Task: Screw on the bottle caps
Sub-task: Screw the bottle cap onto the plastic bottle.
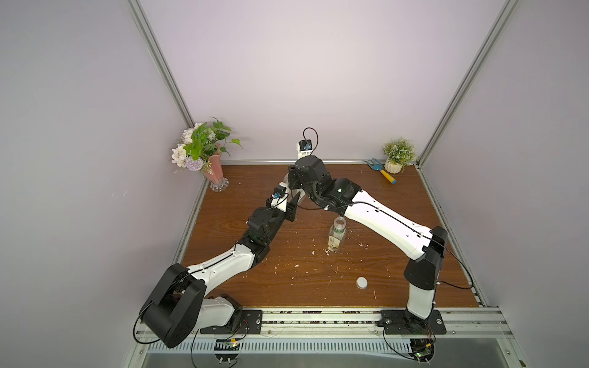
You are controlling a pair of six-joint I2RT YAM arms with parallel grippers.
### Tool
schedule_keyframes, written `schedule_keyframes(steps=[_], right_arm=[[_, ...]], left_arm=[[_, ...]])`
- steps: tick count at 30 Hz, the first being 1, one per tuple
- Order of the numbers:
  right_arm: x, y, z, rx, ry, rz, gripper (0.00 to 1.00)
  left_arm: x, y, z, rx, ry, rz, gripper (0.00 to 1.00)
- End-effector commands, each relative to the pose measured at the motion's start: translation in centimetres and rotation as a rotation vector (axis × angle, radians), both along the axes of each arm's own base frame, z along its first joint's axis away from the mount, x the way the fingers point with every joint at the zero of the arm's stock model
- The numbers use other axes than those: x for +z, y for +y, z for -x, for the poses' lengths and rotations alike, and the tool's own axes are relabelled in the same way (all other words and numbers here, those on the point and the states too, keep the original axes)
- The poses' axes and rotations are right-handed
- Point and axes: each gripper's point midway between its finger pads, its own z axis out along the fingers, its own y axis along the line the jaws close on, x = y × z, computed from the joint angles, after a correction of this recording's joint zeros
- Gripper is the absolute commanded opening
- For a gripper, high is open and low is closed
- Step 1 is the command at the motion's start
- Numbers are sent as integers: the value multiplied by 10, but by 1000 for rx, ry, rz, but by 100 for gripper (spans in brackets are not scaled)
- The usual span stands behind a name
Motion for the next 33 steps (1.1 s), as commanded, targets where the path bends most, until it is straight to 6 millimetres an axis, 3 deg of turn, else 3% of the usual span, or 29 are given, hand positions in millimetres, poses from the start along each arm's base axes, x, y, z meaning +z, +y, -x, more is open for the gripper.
schedule_keyframes(steps=[1, 5, 6, 10, 12, 13, 14, 16, 23, 27, 33], right_arm=[[-73, 38, 42, 89, 202, 80, 0], [-66, 45, 40, 110, 195, 105, 0], [-60, 47, 40, 124, 181, 107, 7], [-24, 42, 37, 157, 116, 110, 66], [-6, 35, 34, 161, 81, 105, 78], [3, 30, 32, 159, 62, 102, 91], [12, 24, 28, 149, 45, 97, 95], [29, 15, 23, 156, 21, 81, 99], [76, -10, 20, 263, -63, 41, 99], [91, -25, 21, 392, -98, 43, 99], [96, -55, 26, 613, -175, 2, 99]], left_arm=[[79, -1, 16, -7, -243, 133, 0], [74, 2, 19, -8, -241, 122, 0], [73, 1, 20, -10, -238, 122, 0], [66, -2, 22, -33, -223, 120, 1], [65, -6, 23, -56, -221, 118, 1], [64, -8, 23, -67, -221, 113, 1], [63, -10, 24, -80, -218, 110, 1], [61, -13, 25, -97, -215, 106, 0], [52, -24, 26, -152, -195, 94, 0], [50, -29, 27, -182, -191, 90, 0], [49, -42, 31, -260, -184, 80, 0]])
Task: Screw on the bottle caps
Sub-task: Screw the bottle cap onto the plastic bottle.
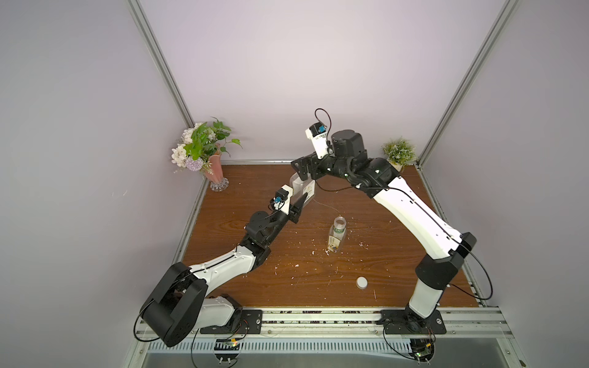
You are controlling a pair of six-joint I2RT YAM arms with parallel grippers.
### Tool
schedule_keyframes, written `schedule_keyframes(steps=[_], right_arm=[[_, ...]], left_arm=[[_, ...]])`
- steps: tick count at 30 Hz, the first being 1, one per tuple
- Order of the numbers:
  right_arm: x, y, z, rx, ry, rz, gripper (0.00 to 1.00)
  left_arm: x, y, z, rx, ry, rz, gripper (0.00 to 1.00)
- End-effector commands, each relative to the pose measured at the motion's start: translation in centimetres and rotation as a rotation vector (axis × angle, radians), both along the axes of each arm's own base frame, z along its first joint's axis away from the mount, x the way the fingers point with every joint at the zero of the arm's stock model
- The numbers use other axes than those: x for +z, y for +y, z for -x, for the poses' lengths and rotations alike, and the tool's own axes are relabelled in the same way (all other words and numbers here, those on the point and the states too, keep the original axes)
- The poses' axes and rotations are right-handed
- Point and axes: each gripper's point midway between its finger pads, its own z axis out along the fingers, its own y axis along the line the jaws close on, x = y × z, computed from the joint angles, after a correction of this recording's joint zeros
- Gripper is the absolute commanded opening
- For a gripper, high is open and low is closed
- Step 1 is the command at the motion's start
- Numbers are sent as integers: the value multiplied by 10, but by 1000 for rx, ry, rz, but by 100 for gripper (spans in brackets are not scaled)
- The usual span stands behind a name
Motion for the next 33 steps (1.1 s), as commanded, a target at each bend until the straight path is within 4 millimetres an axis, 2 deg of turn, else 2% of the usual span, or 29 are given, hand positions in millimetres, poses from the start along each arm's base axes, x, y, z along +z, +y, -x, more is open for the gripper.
schedule_keyframes(steps=[1, 7, 13, 23, 26, 33], right_arm=[[28, -3, 25, 250, -113, -85, 98], [17, -27, 41, 484, -117, -203, 90], [6, -25, 58, 626, -135, -239, 86], [6, -24, 62, 641, -174, -233, 76], [7, -23, 64, 639, -191, -221, 70], [1, -14, 64, 618, -195, -175, 48]], left_arm=[[24, -14, 8, -79, -59, 30, 0], [24, -24, 12, -145, -52, 14, 0], [24, -31, 13, -184, -40, -2, 0], [20, -34, 10, -206, -21, -8, 0], [20, -35, 9, -211, -16, -8, 0], [20, -35, 8, -211, -12, -7, 0]])
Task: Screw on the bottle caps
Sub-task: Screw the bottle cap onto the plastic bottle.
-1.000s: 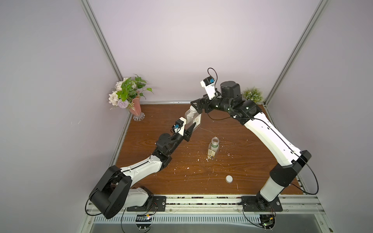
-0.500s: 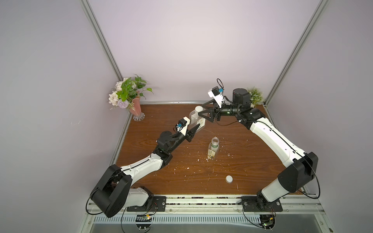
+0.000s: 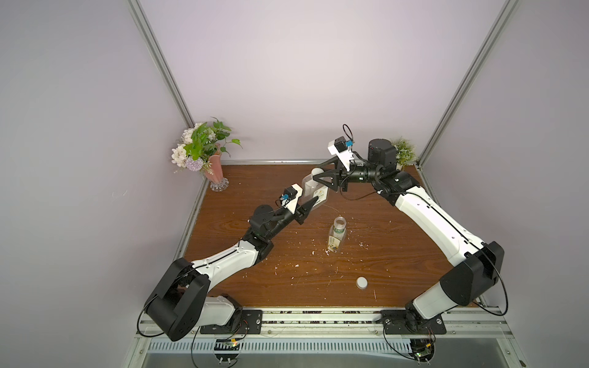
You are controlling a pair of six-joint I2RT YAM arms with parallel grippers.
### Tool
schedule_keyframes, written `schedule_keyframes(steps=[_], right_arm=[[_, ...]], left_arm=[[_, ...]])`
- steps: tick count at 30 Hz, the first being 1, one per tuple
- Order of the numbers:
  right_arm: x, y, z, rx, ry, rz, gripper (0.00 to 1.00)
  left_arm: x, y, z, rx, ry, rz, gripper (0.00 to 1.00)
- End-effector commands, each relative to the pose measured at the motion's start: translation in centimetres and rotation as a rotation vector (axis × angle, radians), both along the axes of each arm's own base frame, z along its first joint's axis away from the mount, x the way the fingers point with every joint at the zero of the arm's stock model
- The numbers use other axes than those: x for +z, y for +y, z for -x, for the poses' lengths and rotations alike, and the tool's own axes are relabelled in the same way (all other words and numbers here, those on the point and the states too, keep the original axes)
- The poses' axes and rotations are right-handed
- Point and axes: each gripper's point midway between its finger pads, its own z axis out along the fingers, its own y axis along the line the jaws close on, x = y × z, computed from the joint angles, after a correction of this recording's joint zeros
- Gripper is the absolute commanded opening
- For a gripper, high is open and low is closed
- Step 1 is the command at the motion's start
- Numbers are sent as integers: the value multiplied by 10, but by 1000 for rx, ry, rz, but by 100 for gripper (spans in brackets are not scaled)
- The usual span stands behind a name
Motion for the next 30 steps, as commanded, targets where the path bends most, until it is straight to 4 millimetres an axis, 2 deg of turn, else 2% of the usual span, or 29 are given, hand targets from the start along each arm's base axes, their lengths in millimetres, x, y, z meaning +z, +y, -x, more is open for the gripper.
schedule_keyframes(steps=[1, 4, 7, 11, 17, 25, 30], right_arm=[[24, 5, 19, 30, -79, -12, 43], [22, 8, 17, 4, -88, -3, 19], [22, 11, 17, -22, -98, 4, 0], [18, 17, 12, -71, -85, 24, 0], [-4, 36, 2, -210, -51, 85, 0], [-27, 56, -14, -533, 54, 141, 0], [-31, 63, -18, -679, 77, 153, 0]], left_arm=[[17, -1, -1, -11, -29, 27, 0], [16, 0, -3, -3, -25, 23, 0], [15, 2, -5, 10, -24, 23, 0], [17, 7, -8, 44, -27, 29, 0], [25, 24, -13, 147, -45, 55, 0], [26, 45, -21, 277, -48, 76, 0], [24, 50, -25, 318, -41, 75, 0]])
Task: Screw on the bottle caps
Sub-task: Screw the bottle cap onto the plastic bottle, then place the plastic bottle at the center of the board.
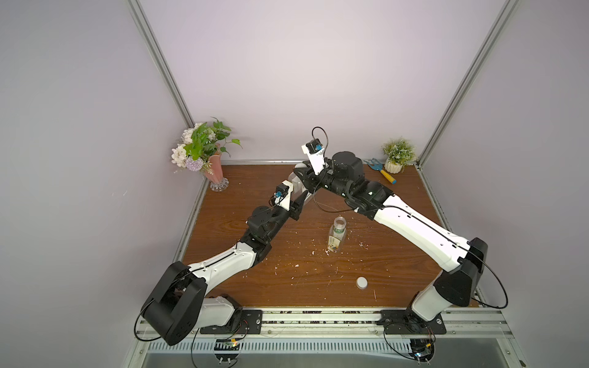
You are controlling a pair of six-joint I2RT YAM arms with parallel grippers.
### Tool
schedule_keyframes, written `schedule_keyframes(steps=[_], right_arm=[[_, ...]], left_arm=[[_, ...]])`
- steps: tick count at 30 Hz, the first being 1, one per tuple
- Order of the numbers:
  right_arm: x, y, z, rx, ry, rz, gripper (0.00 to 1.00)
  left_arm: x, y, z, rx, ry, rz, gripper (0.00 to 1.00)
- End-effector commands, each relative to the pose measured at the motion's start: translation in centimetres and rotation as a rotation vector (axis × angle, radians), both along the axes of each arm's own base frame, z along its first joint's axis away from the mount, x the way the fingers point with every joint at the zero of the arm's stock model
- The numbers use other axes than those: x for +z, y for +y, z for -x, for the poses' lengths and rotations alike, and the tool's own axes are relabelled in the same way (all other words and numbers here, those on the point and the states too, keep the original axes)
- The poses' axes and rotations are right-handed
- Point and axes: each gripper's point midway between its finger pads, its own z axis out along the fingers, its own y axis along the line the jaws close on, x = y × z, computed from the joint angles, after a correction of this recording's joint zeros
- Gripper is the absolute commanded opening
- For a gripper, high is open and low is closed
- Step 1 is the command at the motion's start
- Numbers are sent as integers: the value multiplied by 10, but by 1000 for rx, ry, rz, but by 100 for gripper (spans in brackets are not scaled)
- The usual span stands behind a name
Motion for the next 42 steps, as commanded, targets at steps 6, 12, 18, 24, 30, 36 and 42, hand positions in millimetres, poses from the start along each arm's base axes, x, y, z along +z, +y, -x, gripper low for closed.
schedule_keyframes(steps=[6, 12, 18, 24, 30, 36, 42], right_arm=[[-5, 17, 17, -16, 115, -35, 54], [31, -11, 19, 44, 111, -99, 99], [60, -78, 15, -15, 78, -194, 99], [52, -135, 13, -96, 66, -224, 99], [19, -151, 16, -129, 100, -193, 99], [-15, -160, 21, -145, 141, -180, 99], [-40, -164, 25, -153, 179, -164, 99]], left_arm=[[19, 16, -4, 99, -77, 15, 0], [1, 23, -9, 150, -60, 10, 0], [-28, 33, -14, 213, -36, 19, 0], [-64, 48, -15, 286, -30, 49, 0], [-100, 64, -12, 338, -42, 96, 1], [-121, 73, -19, 372, -4, 127, 1], [-123, 95, -25, 478, 11, 156, 1]])
